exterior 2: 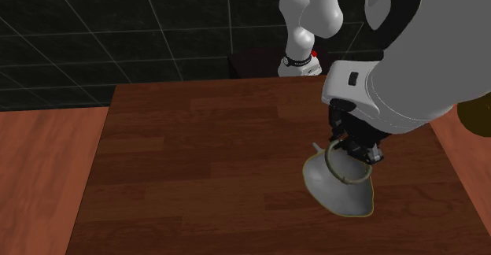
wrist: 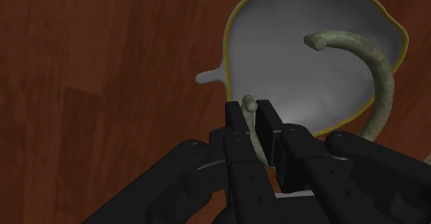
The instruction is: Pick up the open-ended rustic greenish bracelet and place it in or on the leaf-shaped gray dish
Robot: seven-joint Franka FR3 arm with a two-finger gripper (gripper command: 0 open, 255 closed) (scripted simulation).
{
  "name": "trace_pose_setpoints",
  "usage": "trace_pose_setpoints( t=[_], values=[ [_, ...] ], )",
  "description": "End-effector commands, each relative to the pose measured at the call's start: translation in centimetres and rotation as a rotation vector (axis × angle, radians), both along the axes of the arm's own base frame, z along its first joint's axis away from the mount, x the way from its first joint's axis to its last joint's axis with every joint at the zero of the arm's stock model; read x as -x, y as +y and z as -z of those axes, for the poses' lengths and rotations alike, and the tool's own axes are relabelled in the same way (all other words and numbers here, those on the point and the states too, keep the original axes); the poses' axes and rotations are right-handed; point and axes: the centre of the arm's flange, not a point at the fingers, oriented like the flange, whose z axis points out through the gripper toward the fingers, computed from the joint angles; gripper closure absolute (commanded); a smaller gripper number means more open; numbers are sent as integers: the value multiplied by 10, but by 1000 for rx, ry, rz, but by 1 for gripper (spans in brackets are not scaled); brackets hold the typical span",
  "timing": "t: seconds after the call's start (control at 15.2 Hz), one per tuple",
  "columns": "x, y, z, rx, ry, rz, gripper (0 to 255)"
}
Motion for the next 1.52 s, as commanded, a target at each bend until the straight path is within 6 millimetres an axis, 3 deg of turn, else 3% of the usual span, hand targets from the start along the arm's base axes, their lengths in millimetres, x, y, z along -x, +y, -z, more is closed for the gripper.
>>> trace_pose_setpoints(
  t=[0.0, 0.99, 1.45],
  values=[
    [11, 14, -2, 0, 0, 2, 255],
    [11, 14, 81, 0, 0, 2, 255],
    [11, 14, 81, 0, 0, 2, 255]
  ],
)
